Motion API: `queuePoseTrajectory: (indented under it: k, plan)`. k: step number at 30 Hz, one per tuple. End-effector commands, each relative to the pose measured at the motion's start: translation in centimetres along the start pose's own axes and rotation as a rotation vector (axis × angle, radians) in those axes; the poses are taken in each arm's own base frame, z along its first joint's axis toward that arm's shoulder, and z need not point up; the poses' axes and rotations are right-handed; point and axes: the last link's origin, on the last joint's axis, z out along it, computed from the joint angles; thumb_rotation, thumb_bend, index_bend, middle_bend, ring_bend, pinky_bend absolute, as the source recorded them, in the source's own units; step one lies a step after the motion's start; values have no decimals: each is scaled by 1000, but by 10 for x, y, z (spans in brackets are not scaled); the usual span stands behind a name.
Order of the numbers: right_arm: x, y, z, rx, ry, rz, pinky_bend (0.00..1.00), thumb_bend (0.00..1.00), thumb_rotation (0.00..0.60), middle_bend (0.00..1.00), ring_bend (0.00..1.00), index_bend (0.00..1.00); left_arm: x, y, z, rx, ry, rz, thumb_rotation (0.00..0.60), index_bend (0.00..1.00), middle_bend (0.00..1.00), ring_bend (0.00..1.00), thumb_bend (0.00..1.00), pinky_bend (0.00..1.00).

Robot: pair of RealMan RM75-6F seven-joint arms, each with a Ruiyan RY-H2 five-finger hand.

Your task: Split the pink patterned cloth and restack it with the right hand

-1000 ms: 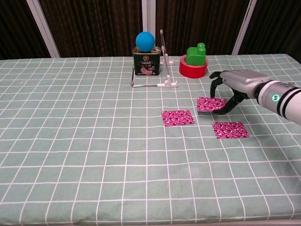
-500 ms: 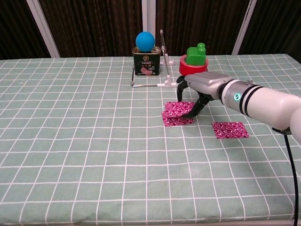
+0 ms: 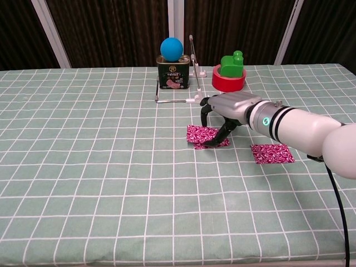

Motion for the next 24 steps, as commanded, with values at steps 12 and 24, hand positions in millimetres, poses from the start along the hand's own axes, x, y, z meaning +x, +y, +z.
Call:
queuePoseTrajectory:
  k: [12, 24]
  plan:
    - [6, 9, 2, 59, 5, -133, 0, 142, 346, 46, 0, 357, 1, 3, 0, 0, -1, 4, 600, 185, 131, 133, 61, 151]
    - [6, 18, -5, 101, 40, -182, 0, 140, 341, 51, 0, 355, 1, 3, 1, -2, -3, 8, 600, 185, 131, 133, 61, 151]
